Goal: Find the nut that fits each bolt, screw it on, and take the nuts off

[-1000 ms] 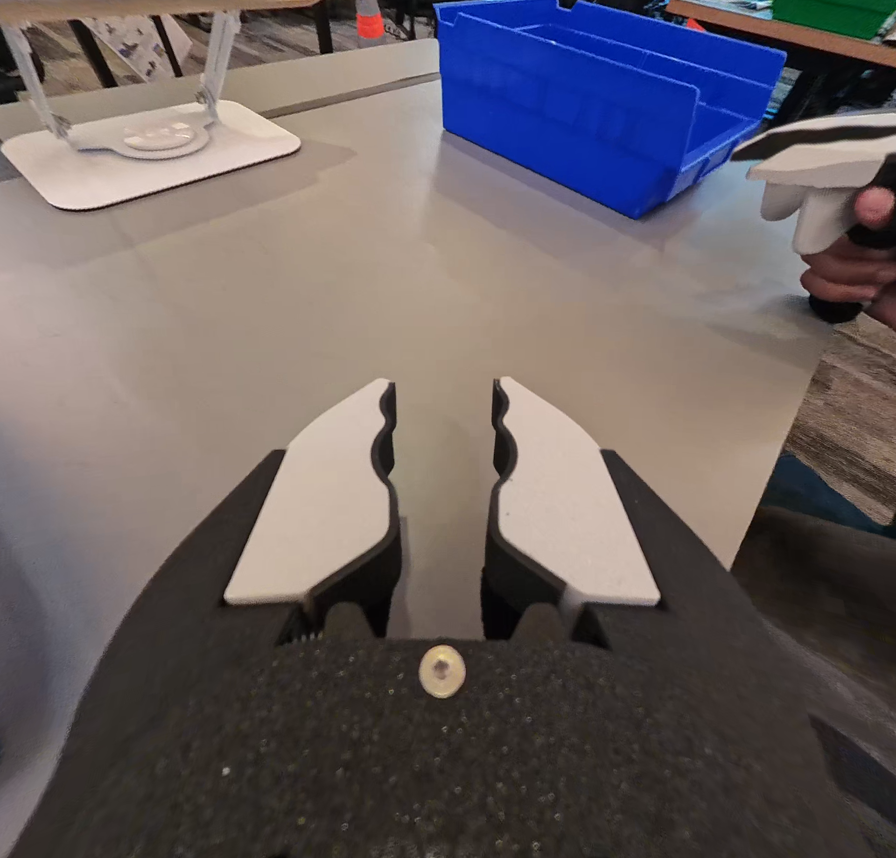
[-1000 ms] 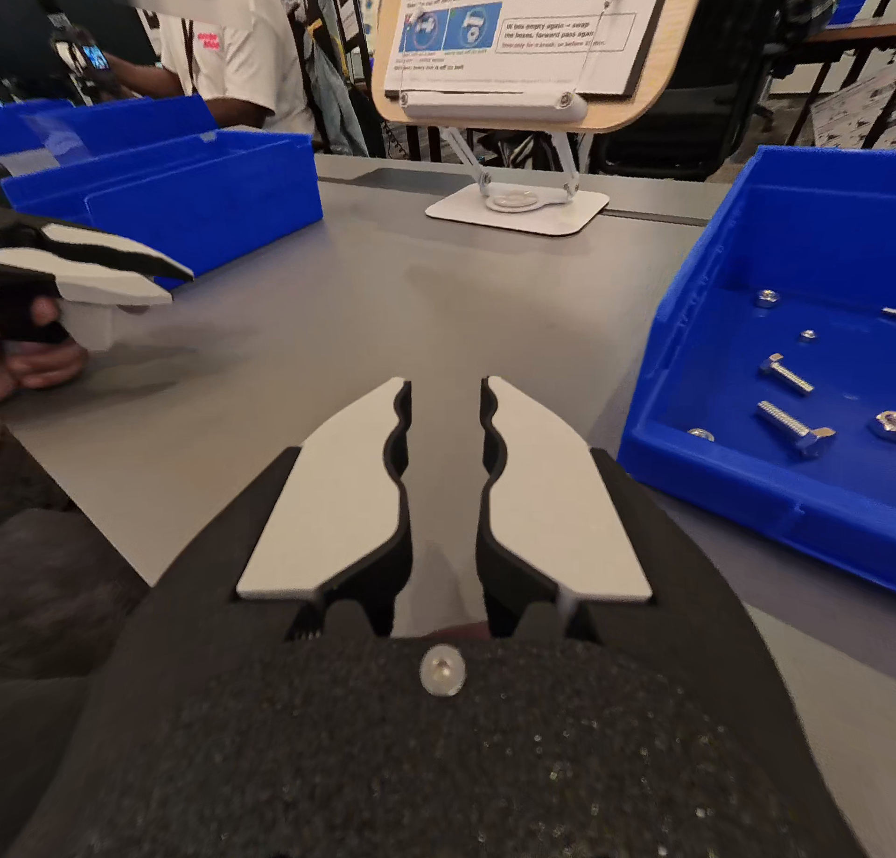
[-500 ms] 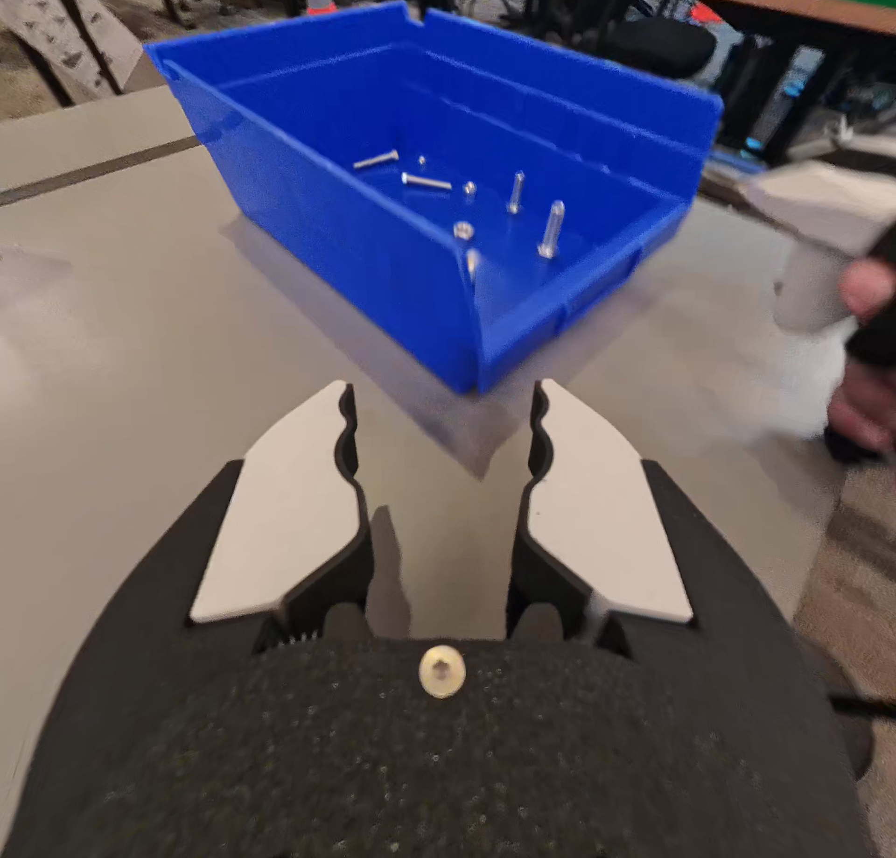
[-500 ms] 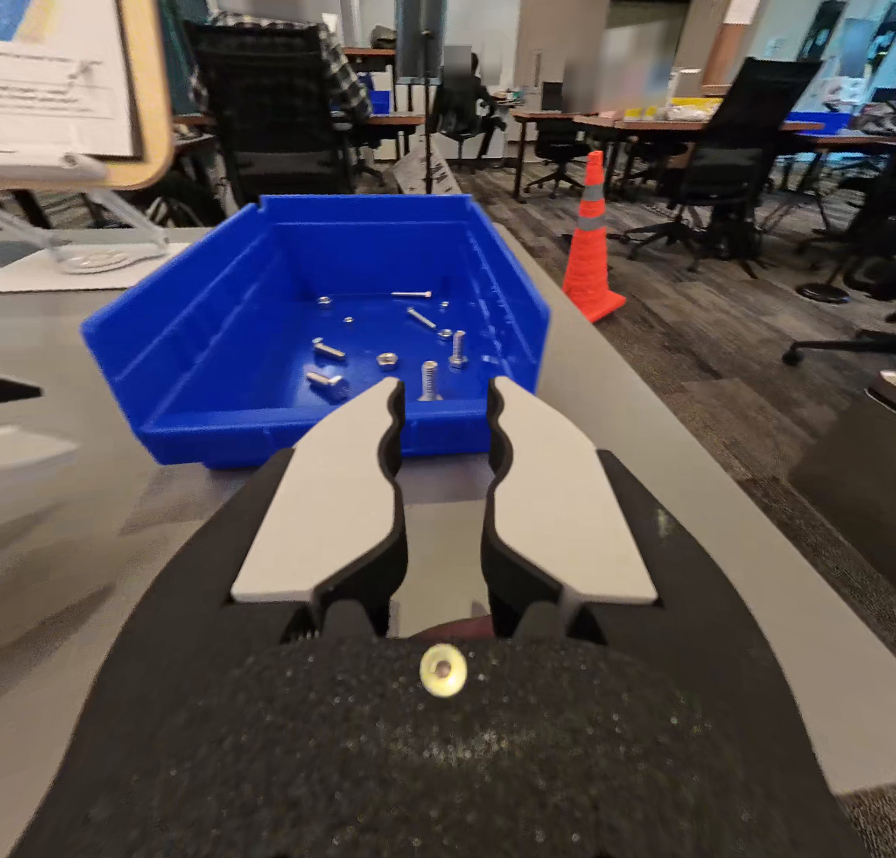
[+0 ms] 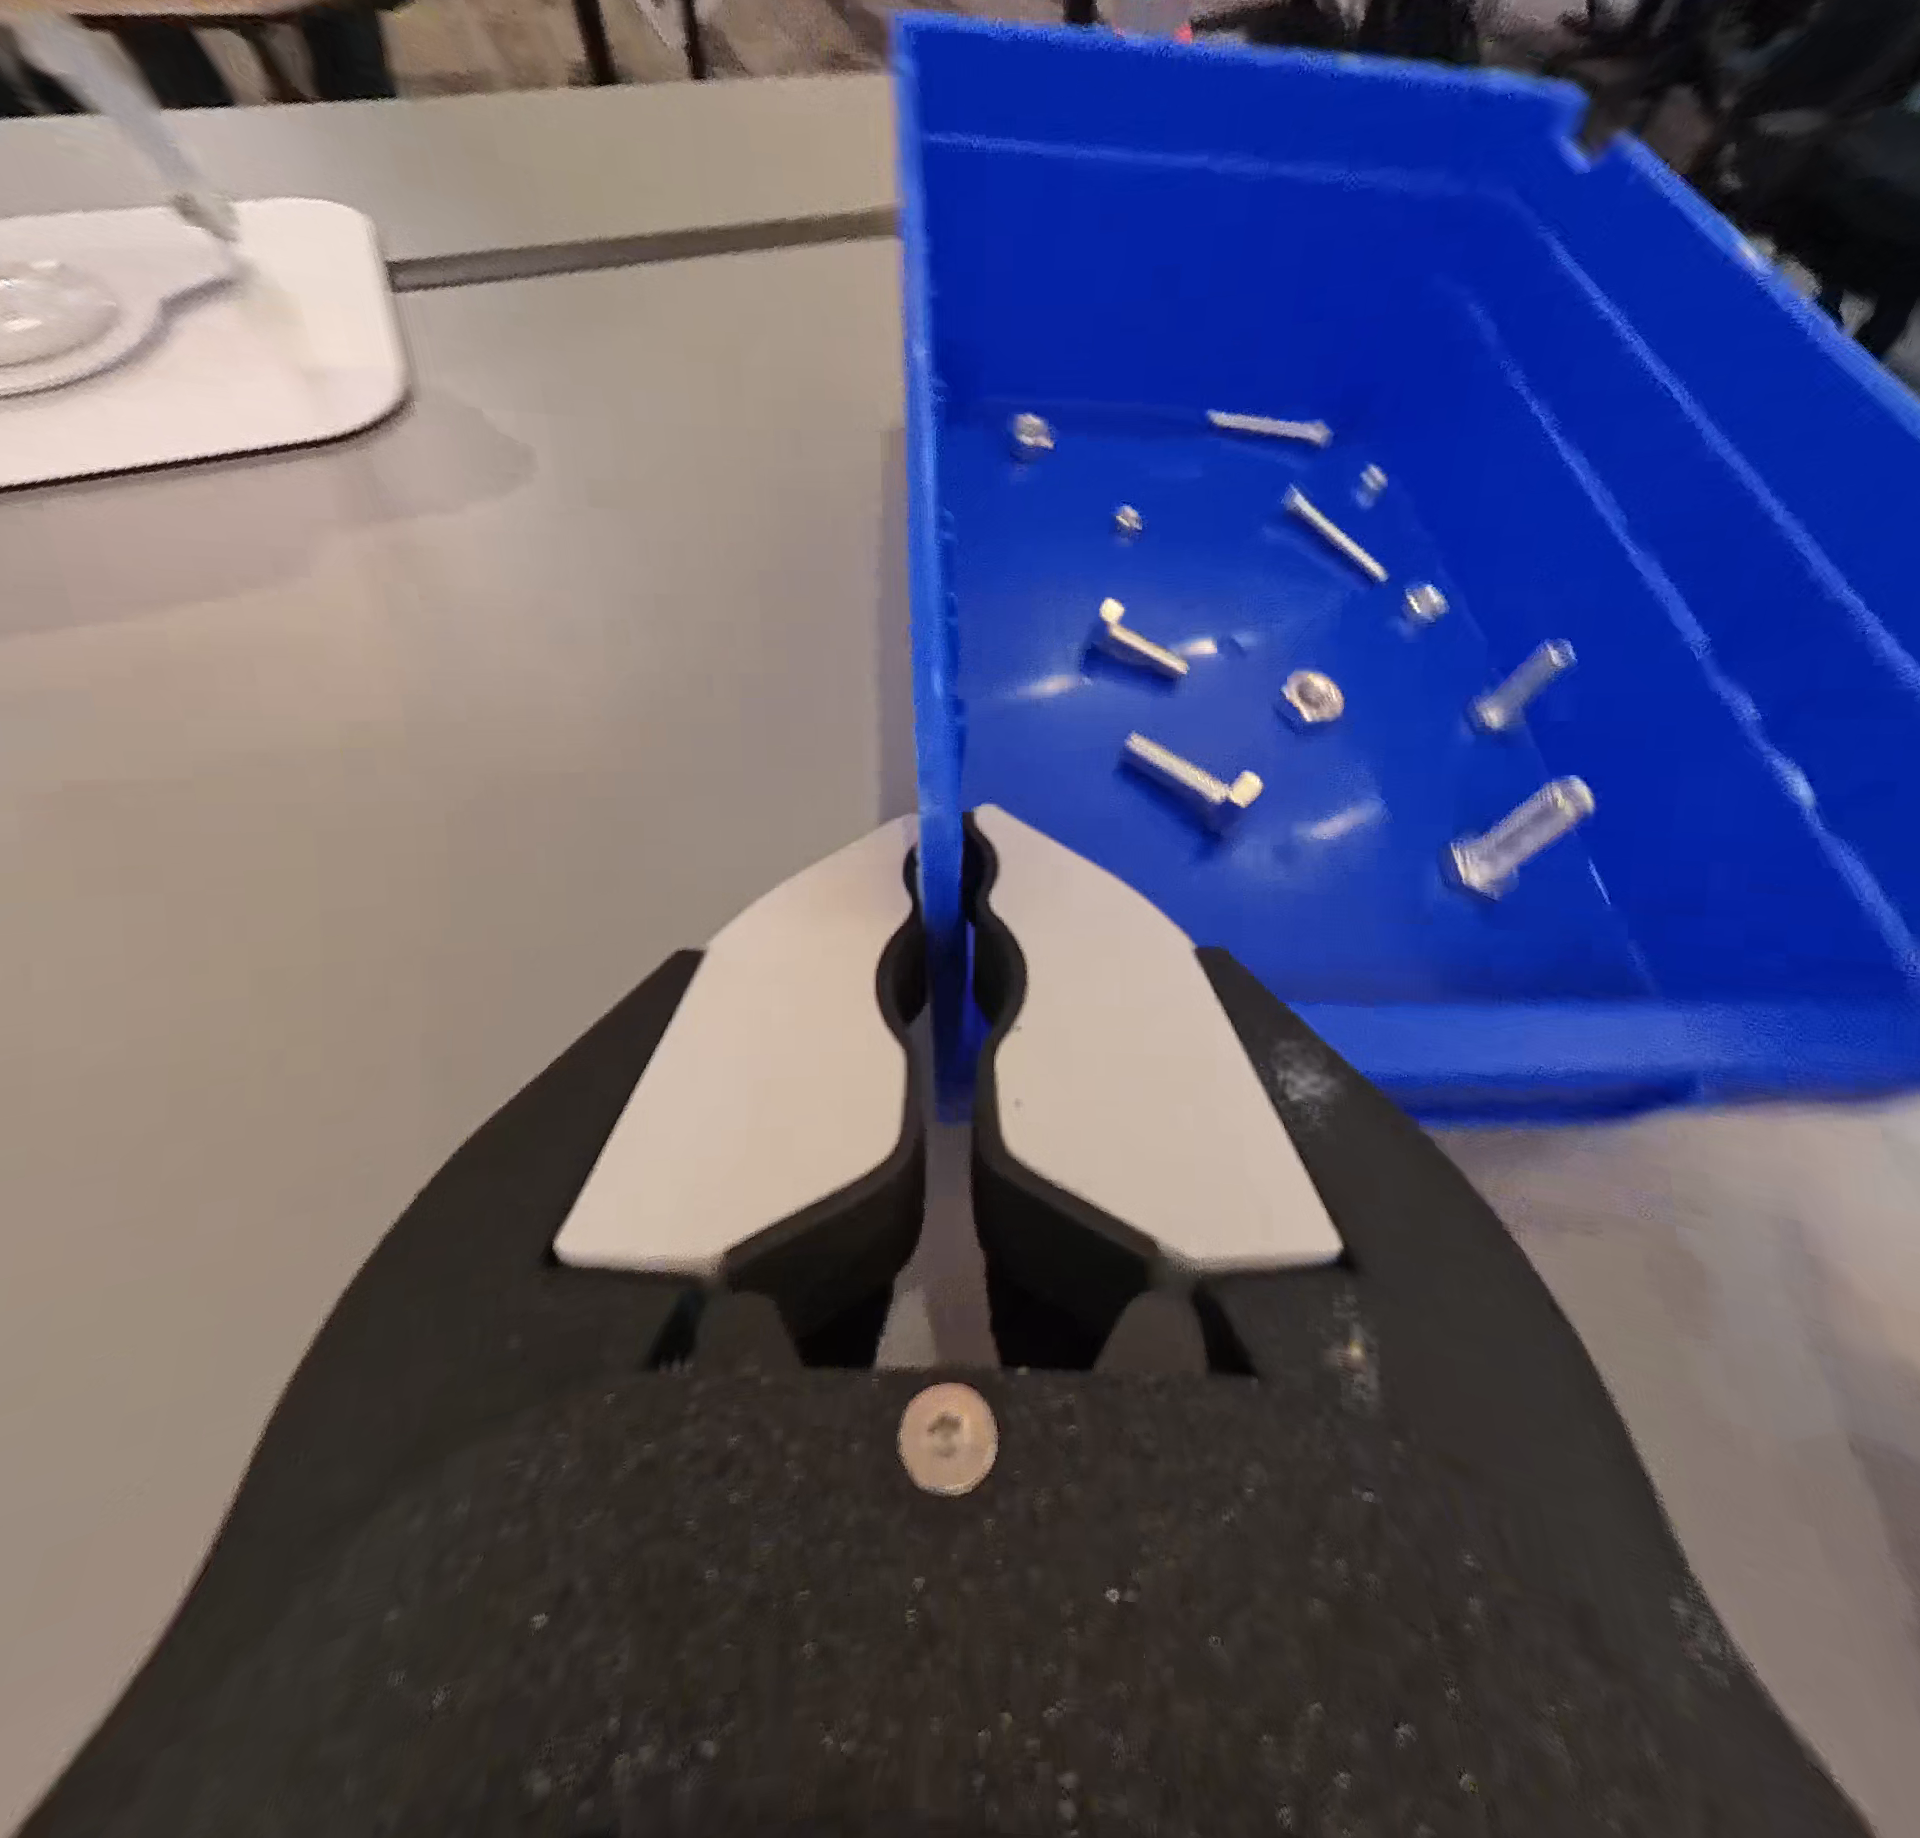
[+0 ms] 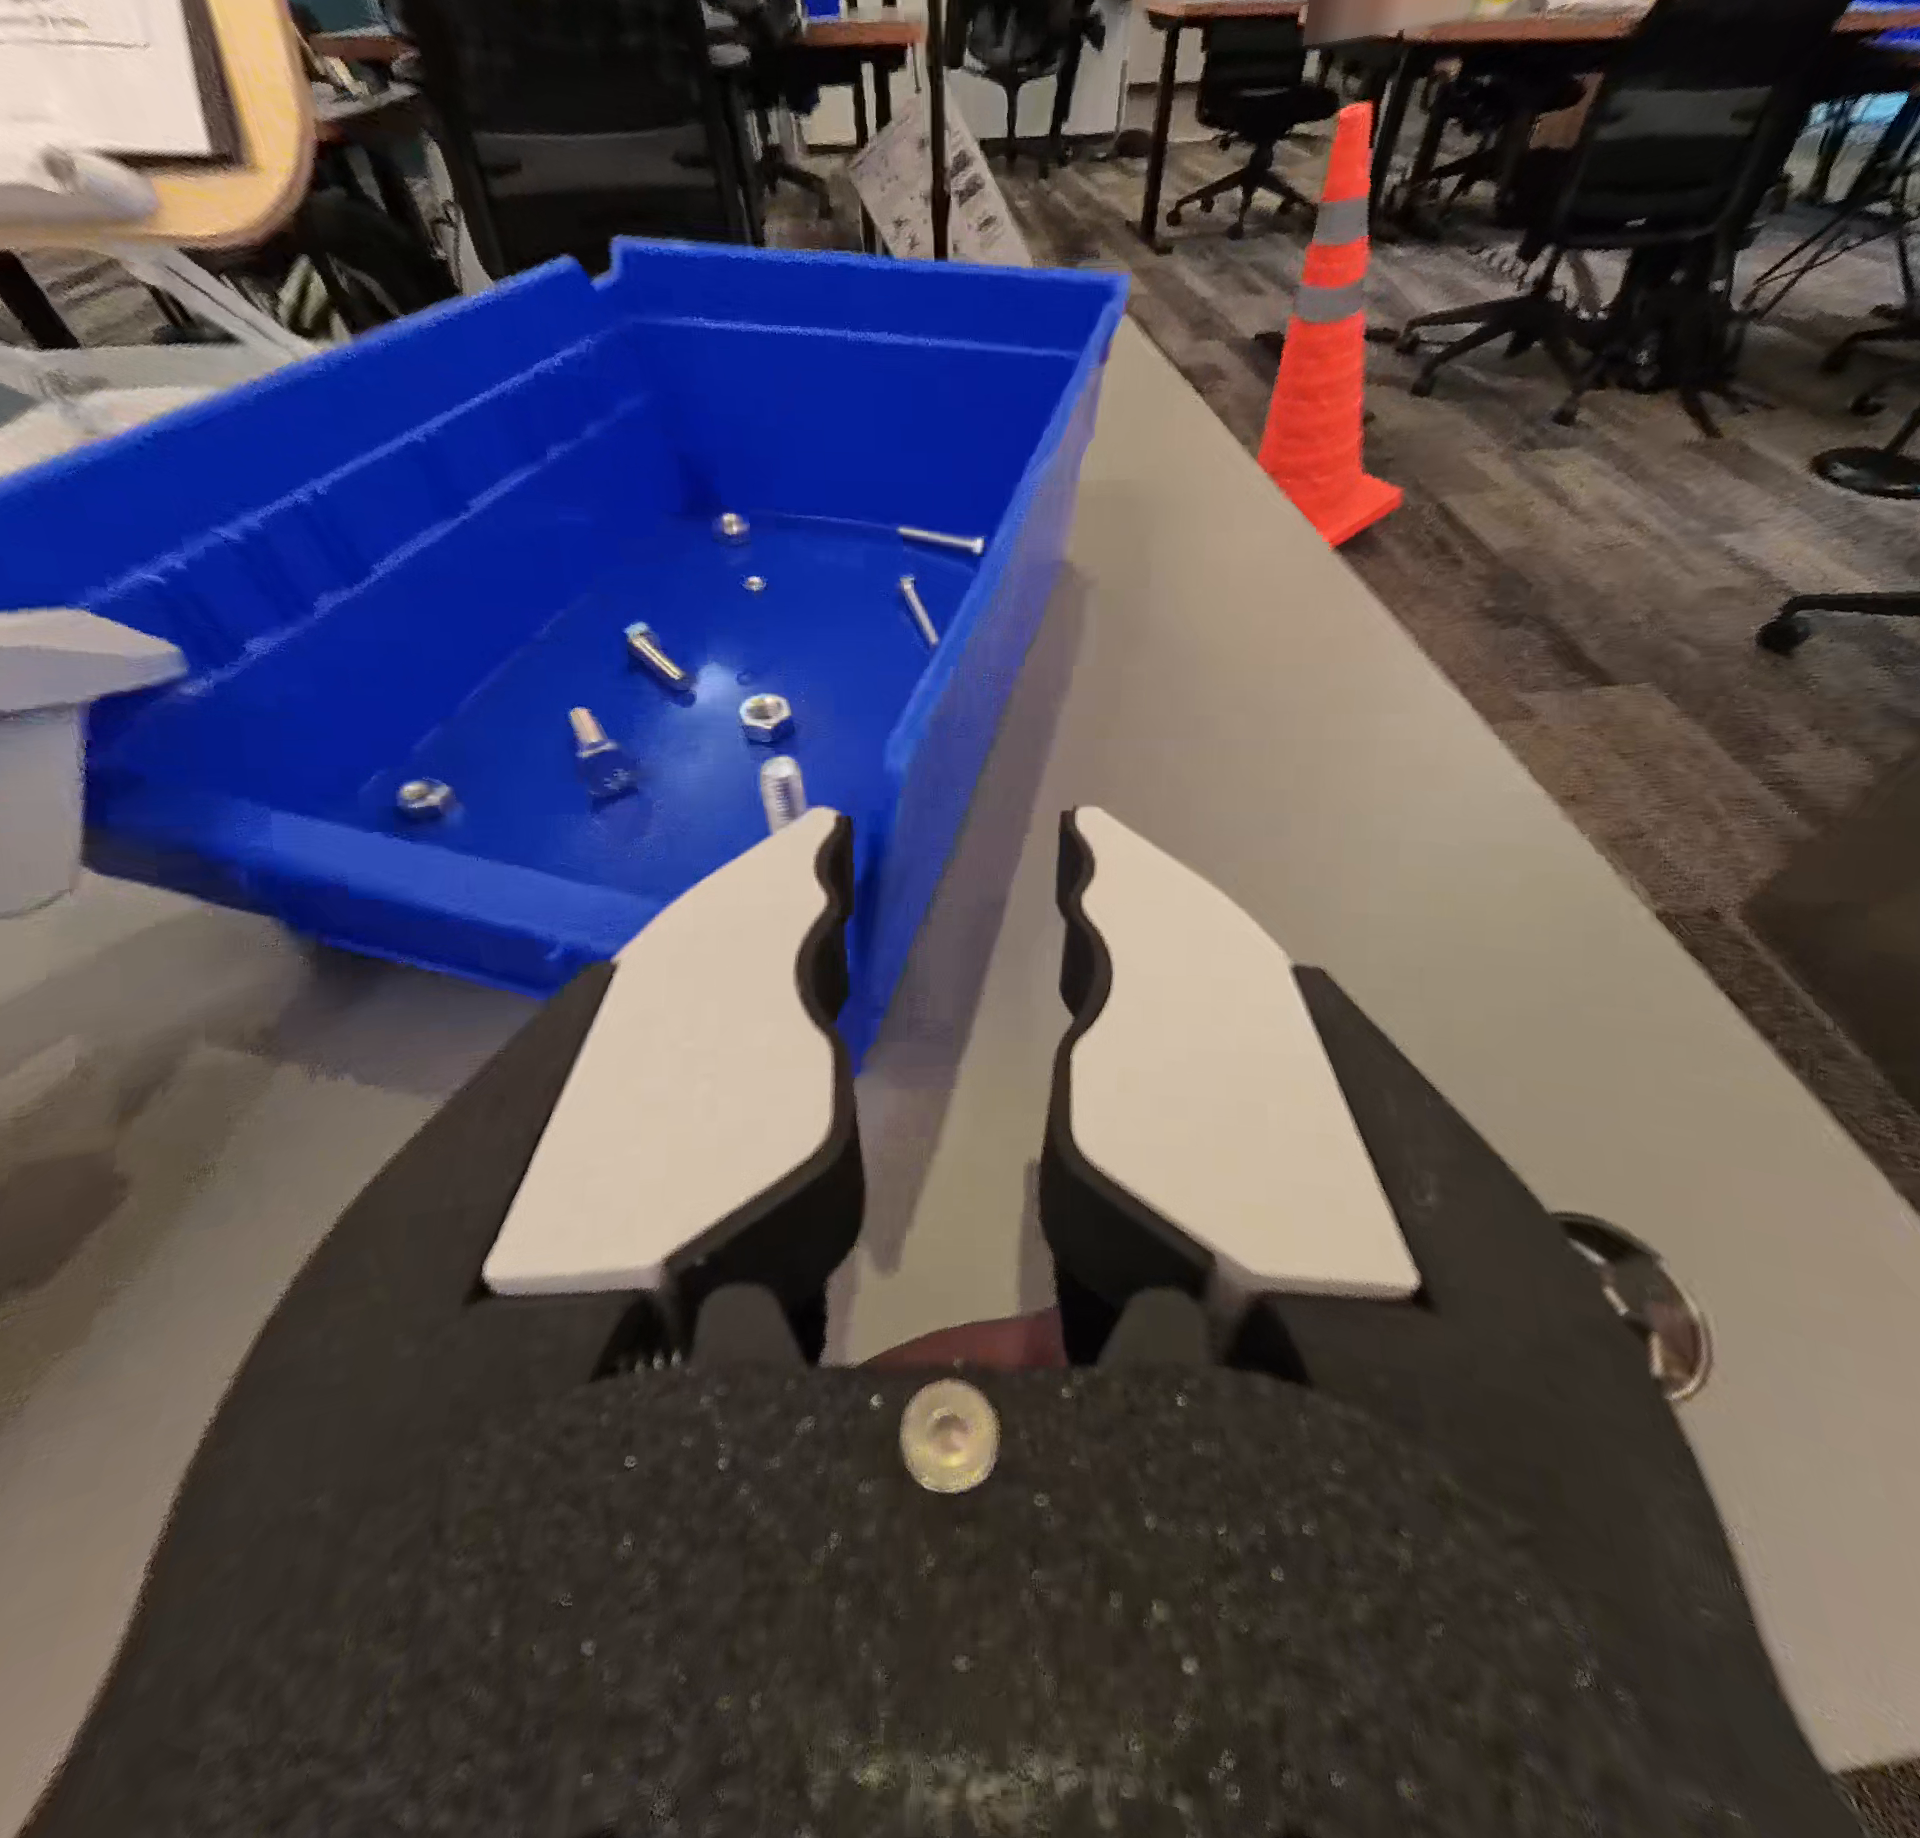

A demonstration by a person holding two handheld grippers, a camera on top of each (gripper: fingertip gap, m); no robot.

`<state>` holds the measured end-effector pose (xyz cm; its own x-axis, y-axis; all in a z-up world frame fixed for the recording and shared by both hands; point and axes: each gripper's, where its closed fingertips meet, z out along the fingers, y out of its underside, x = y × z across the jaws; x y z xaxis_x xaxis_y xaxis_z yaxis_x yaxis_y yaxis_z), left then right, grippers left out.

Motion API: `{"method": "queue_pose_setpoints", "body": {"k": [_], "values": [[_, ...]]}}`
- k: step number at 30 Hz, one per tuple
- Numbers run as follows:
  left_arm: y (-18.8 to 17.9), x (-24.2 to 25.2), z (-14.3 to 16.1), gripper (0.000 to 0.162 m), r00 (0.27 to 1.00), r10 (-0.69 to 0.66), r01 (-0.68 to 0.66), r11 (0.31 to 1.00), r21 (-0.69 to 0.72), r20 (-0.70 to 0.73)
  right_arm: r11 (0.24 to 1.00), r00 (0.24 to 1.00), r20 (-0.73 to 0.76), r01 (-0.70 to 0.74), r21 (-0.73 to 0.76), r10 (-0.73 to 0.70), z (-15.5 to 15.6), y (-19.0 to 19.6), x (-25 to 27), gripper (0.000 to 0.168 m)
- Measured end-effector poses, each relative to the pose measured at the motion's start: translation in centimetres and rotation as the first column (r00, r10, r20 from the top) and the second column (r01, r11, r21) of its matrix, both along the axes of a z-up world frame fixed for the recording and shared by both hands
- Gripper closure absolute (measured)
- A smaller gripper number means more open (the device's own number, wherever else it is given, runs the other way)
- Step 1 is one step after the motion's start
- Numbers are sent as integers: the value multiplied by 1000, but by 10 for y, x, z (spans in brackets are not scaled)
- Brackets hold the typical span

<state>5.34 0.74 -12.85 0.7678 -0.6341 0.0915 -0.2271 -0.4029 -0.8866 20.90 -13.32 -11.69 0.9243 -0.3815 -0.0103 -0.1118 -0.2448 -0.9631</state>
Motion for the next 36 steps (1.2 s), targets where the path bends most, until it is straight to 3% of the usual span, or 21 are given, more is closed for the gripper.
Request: {"method": "queue_pose_setpoints", "body": {"k": [3, 5, 8, 9, 11, 12, 24, 32, 34, 36], "values": [[-7, -10, 5, 160, 999, 8, -9, 1000, 11, 38, 999, 1000, 10, 20, -26, -19, -3, 7, -9, 134], [-15, -12, 6, 160, 1000, -3, 3, 1000, 30, 28, 998, 1000, 5, 15, -62, -15, -8, 12, -15, 146], [-23, -18, 10, 159, 1000, -9, 9, 999, 52, 16, 997, 999, -19, 47, -59, -48, -8, 13, -23, 136], [-24, -24, 11, 159, 1000, -8, 7, 998, 63, 10, 997, 998, -44, 48, -54, -51, -8, 12, -26, 140], [-24, -42, 13, 159, 1000, -3, 4, 998, 67, -3, 999, 992, -125, 30, -37, -34, -6, 10, -35, 163], [-24, -52, 14, 158, 1000, -13, 12, 998, 55, 3, 999, 992, -128, 4, -33, -8, -4, 12, -44, 163], [10, -274, 11, 159, 964, 261, -258, 964, 66, -46, 950, 951, -78, -305, -58, 301, 11, 104, -243, 163], [18, -355, -5, 157, 923, 384, -383, 923, 35, -13, 898, 905, -55, -425, -110, 422, -1, 146, -319, 163], [13, -352, -3, 143, 944, 328, -328, 945, -3, 29, 883, 887, -82, -460, -91, 454, -6, 149, -325, 163], [-7, -340, 2, 109, 968, 223, -215, 974, -77, 112, 870, 875, -109, -482, -105, 472, -8, 147, -325, 158]]}}
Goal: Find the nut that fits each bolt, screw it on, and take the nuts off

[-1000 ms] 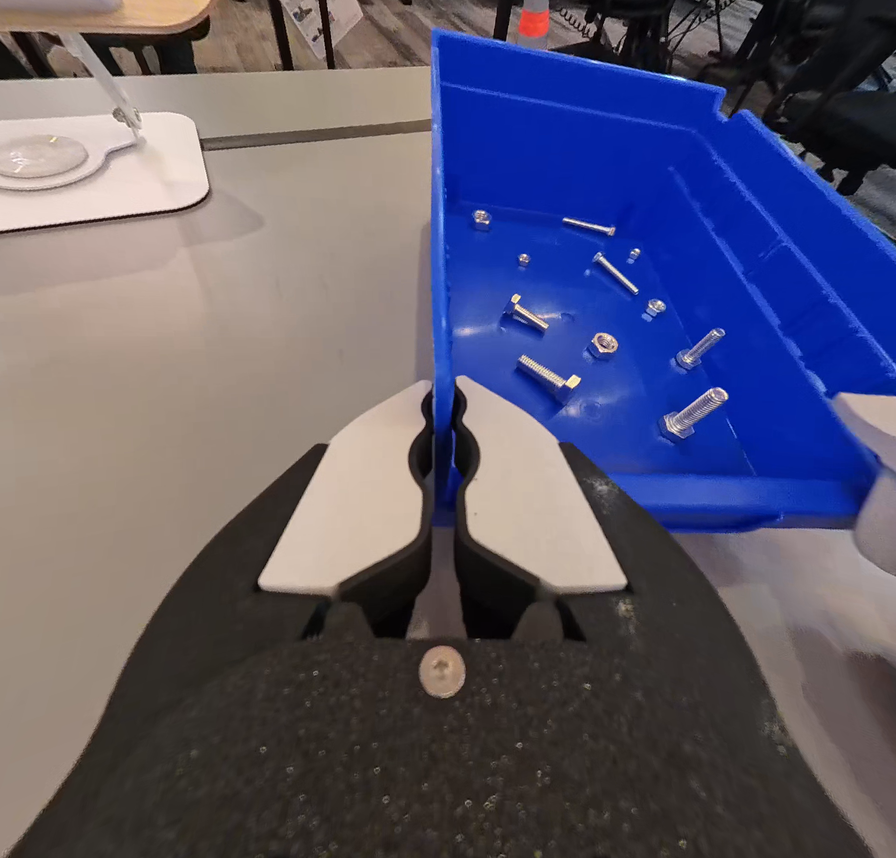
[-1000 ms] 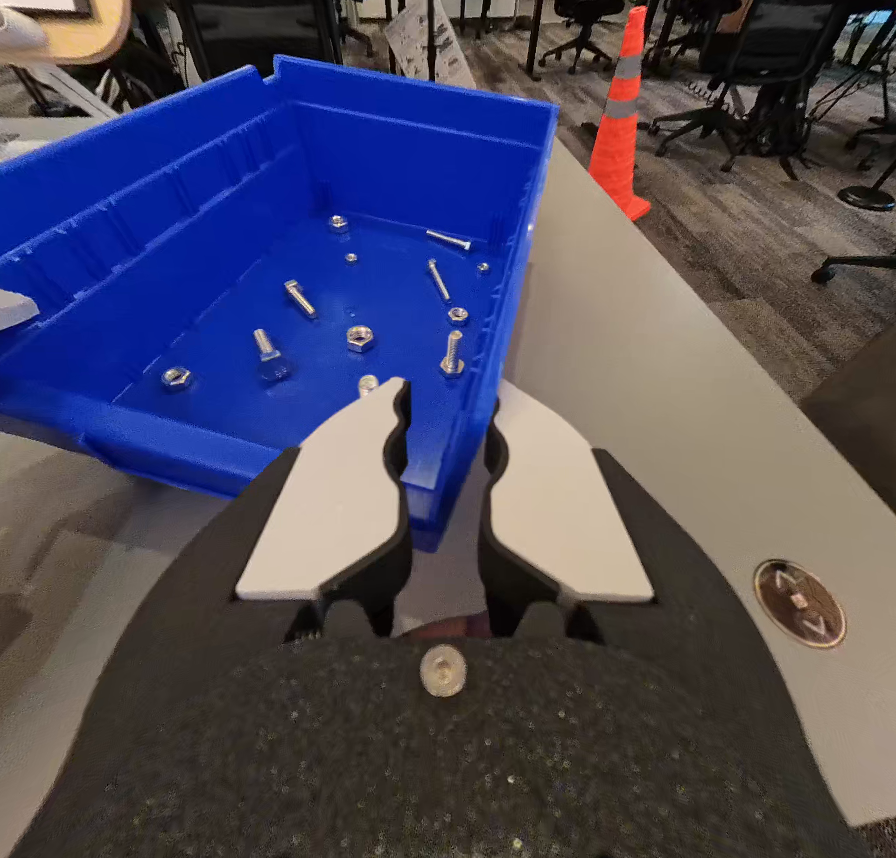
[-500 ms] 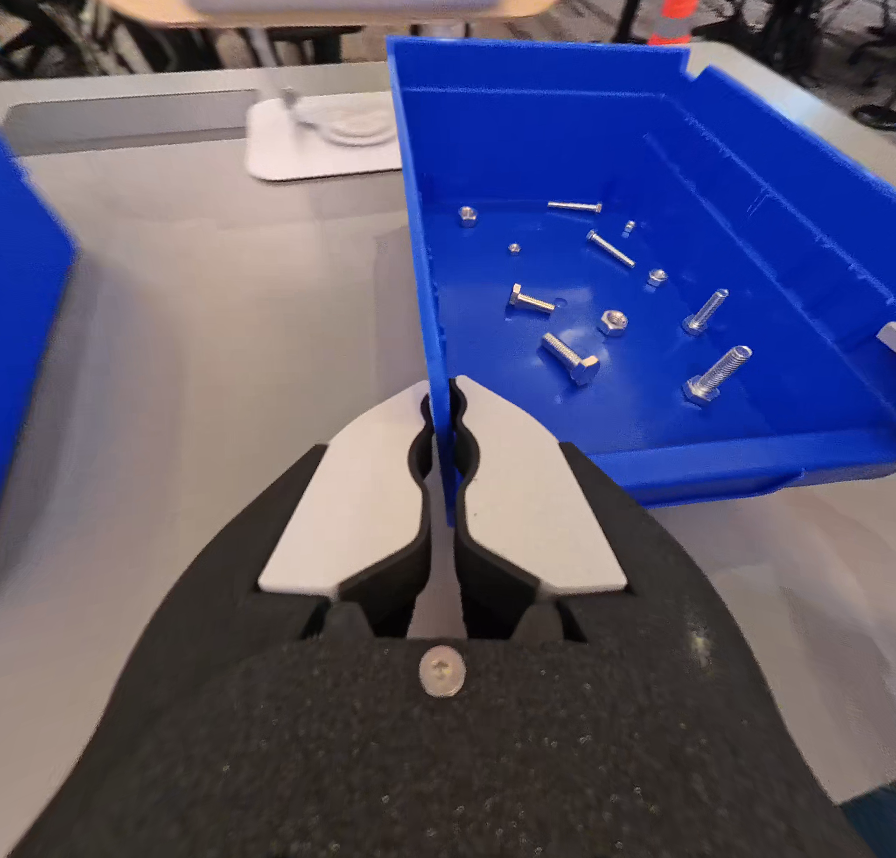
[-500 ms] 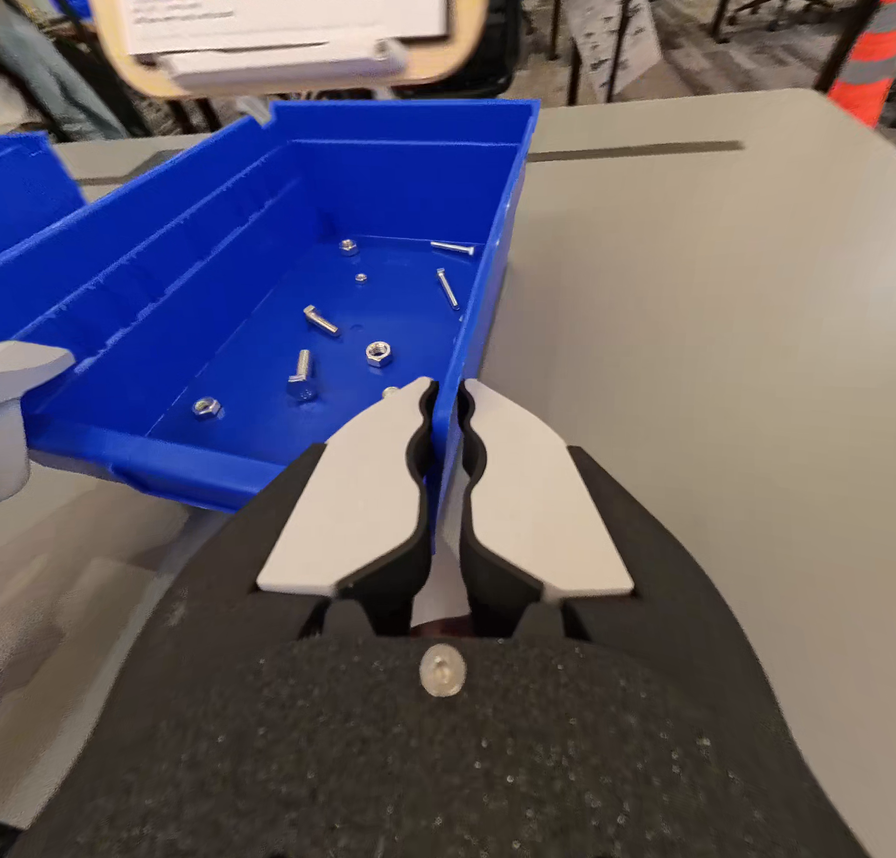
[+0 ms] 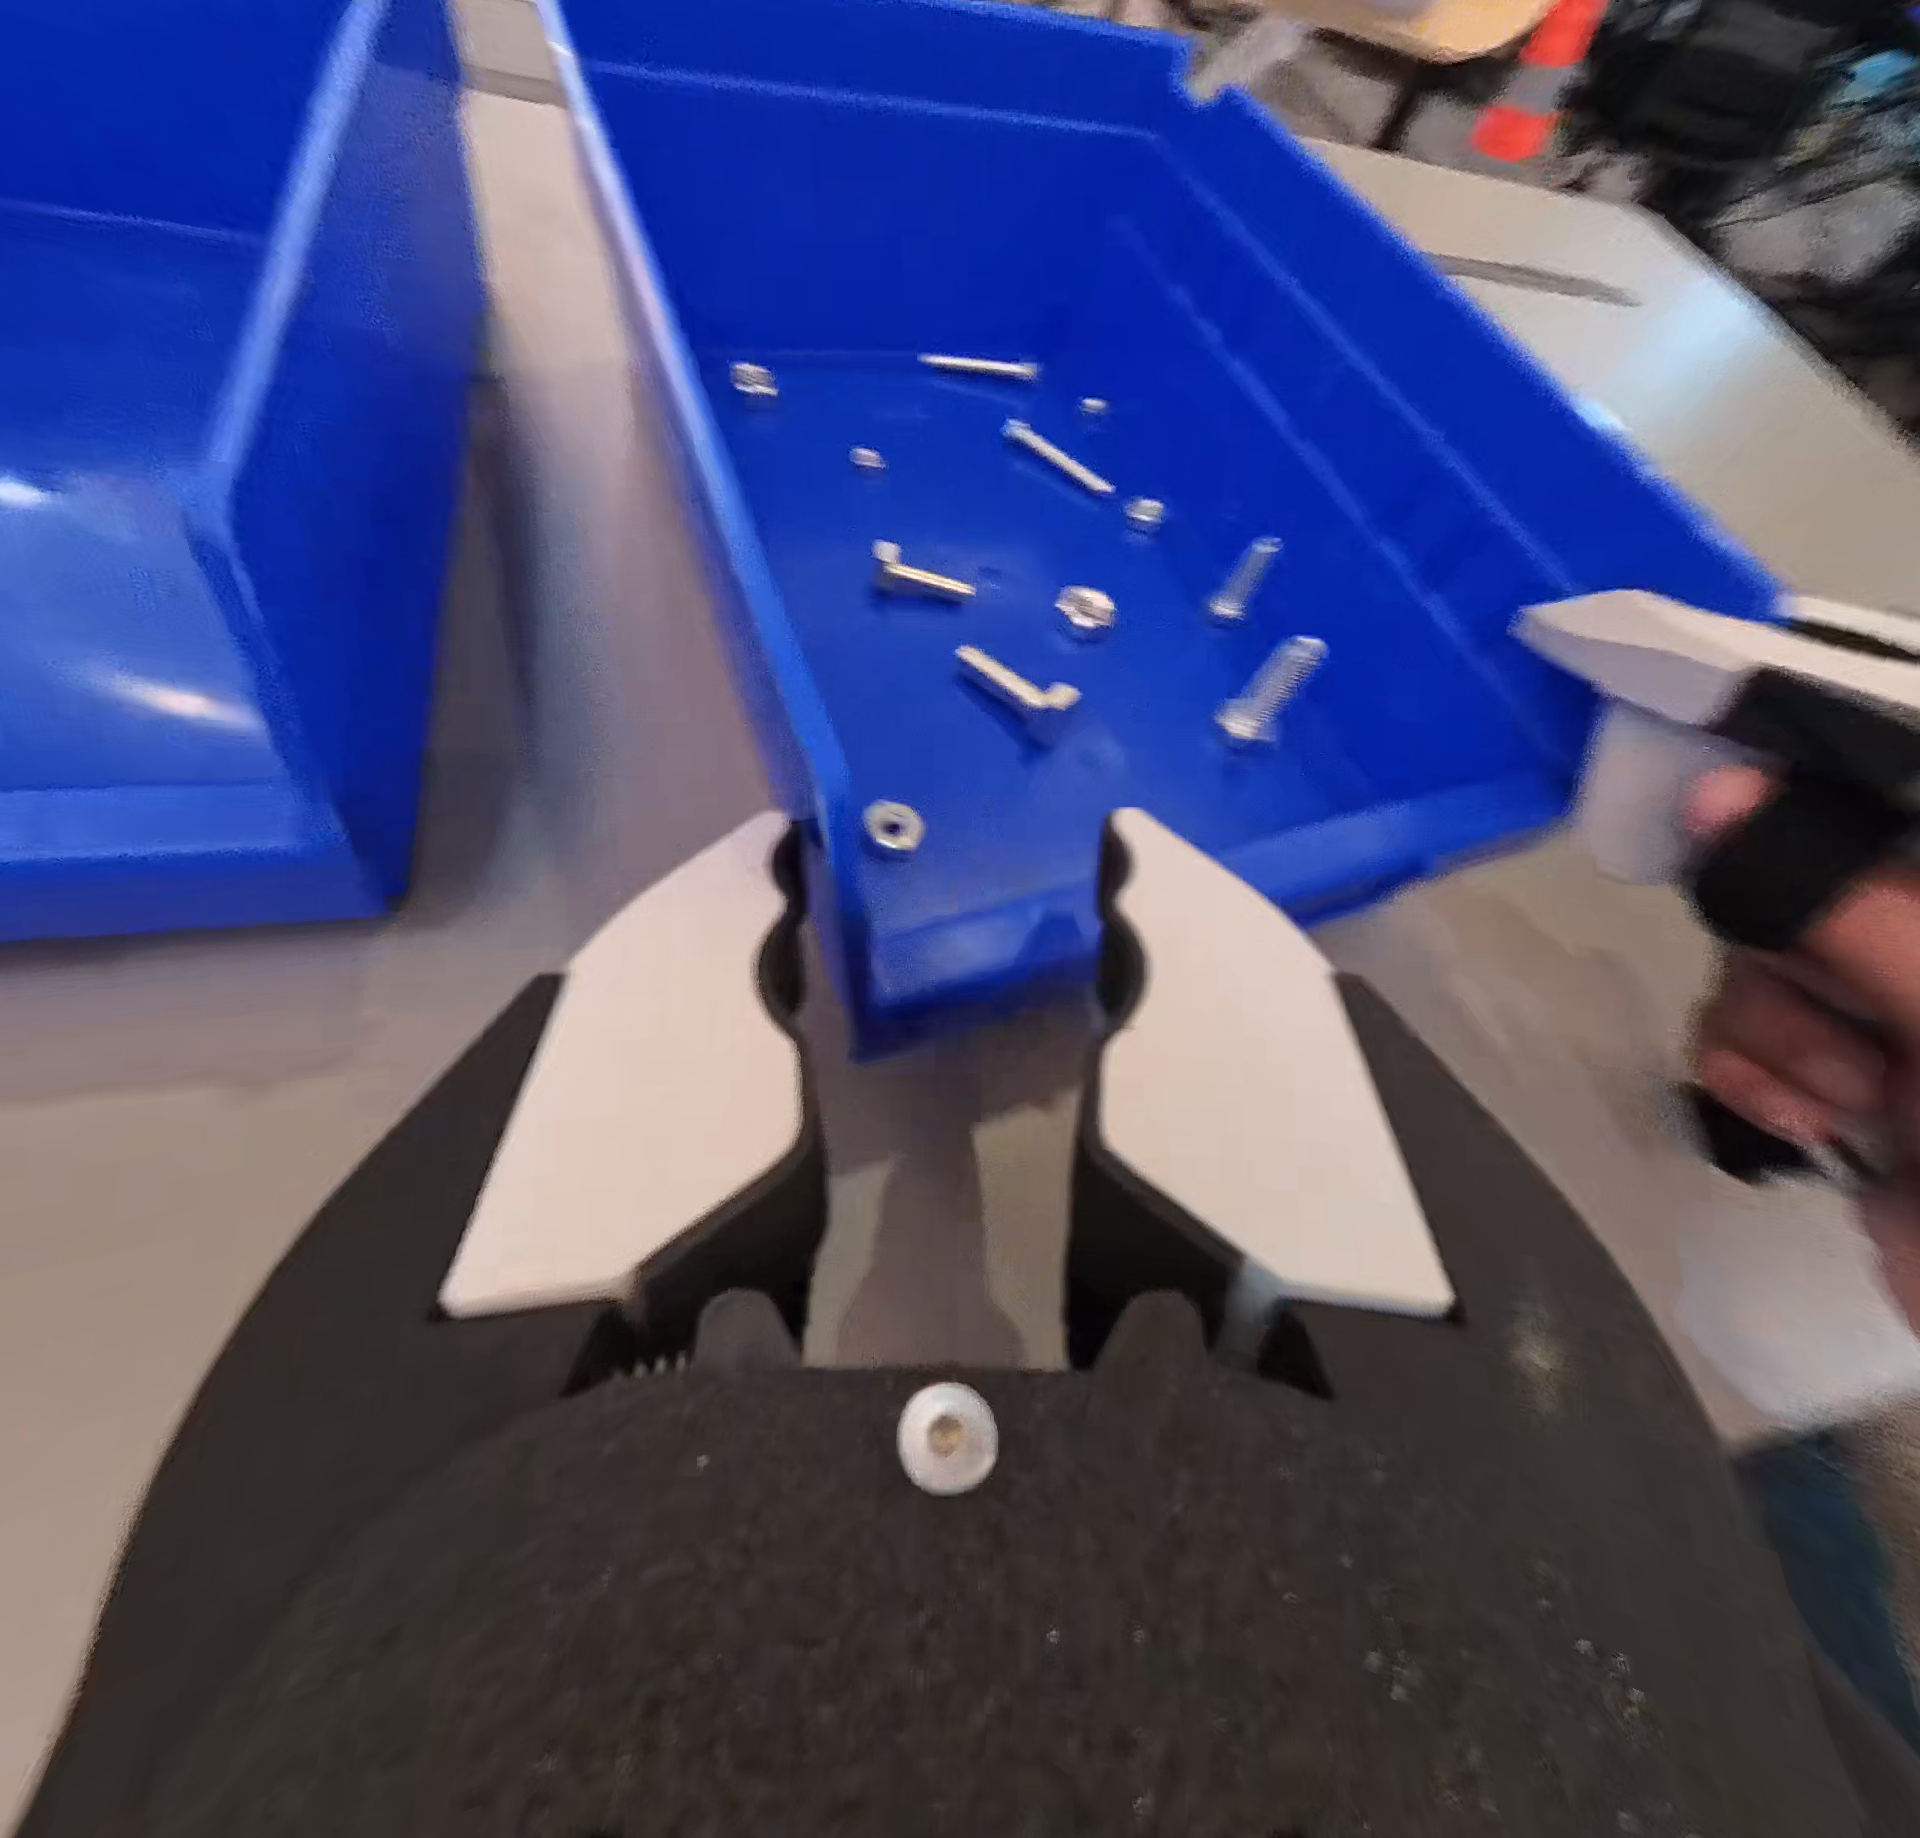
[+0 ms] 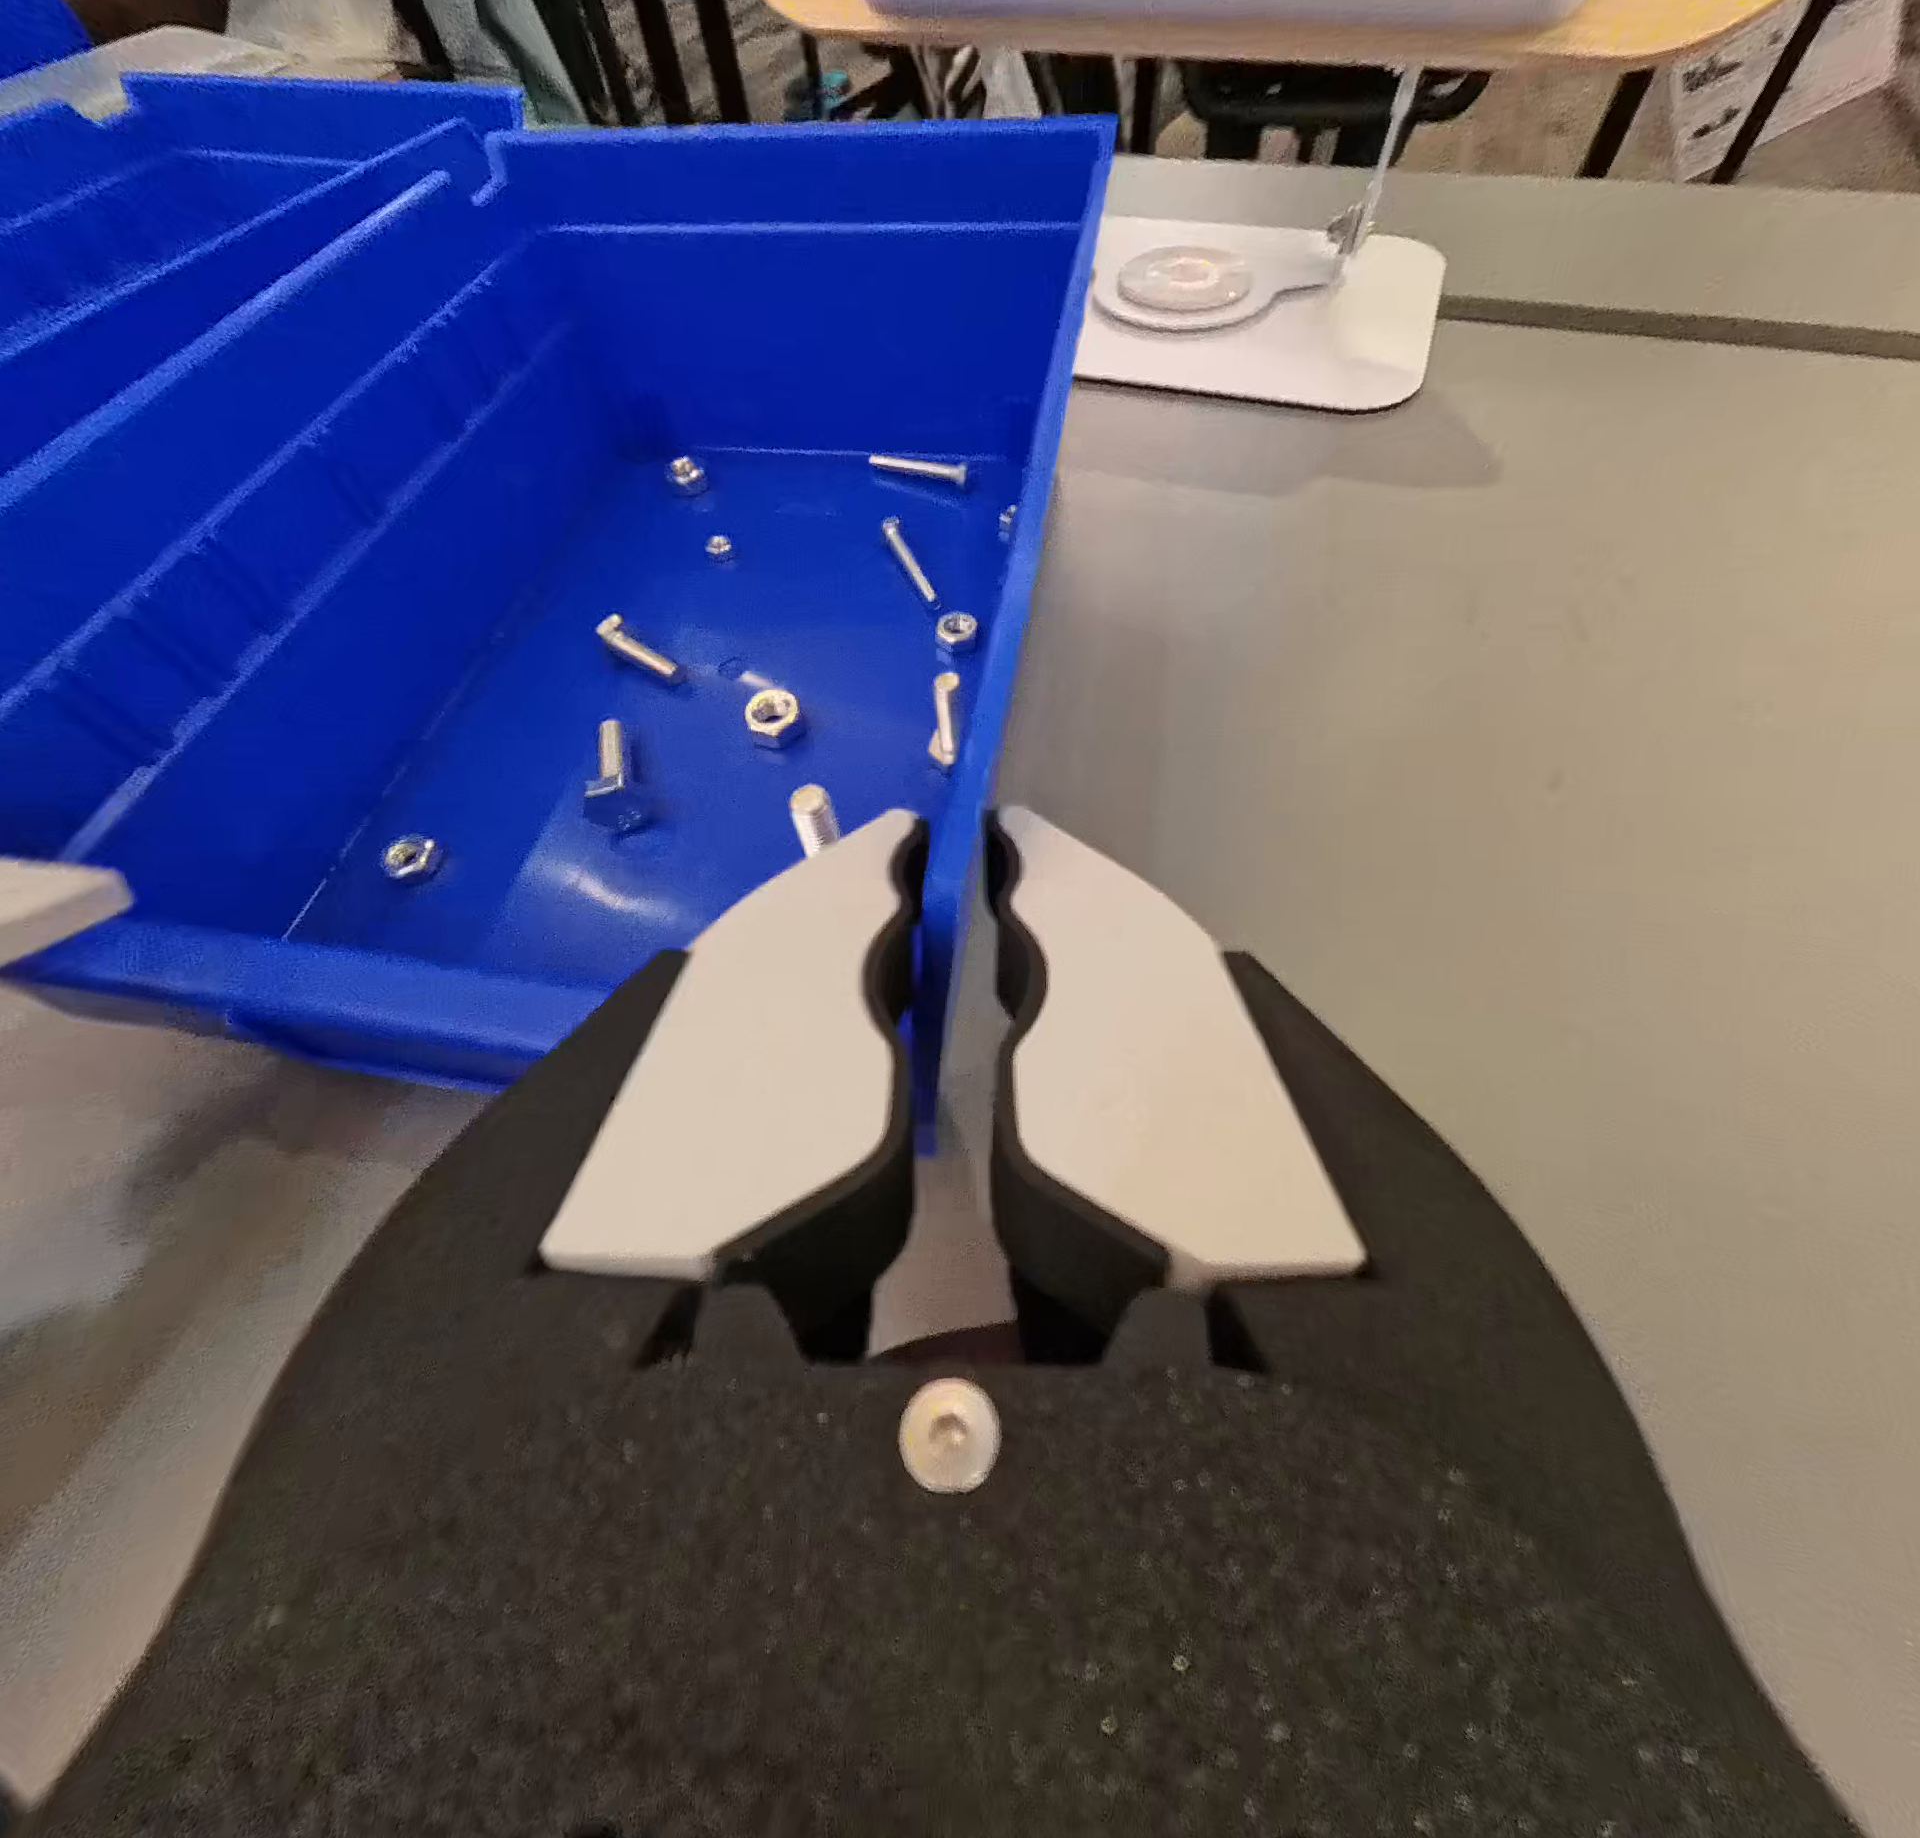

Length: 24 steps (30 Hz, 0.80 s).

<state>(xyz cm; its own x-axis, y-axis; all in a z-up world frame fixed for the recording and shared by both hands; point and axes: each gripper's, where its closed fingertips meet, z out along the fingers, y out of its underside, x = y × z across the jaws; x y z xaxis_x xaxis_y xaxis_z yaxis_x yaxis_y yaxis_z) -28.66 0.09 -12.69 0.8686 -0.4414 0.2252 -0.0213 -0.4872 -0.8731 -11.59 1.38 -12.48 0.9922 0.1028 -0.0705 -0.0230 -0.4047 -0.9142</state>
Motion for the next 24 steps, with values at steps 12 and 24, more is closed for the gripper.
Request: {"method": "queue_pose_setpoints", "body": {"k": [12, 24], "values": [[6, -175, 45, 97, 983, 134, -133, 991, 20, -125, 936, 956, 198, -259, 237, 215, 29, -103, -14, 145], [140, -283, -6, 83, 942, 296, -312, 946, -84, -160, 930, 917, 356, -277, 243, 180, 10, -109, -22, 151]]}}
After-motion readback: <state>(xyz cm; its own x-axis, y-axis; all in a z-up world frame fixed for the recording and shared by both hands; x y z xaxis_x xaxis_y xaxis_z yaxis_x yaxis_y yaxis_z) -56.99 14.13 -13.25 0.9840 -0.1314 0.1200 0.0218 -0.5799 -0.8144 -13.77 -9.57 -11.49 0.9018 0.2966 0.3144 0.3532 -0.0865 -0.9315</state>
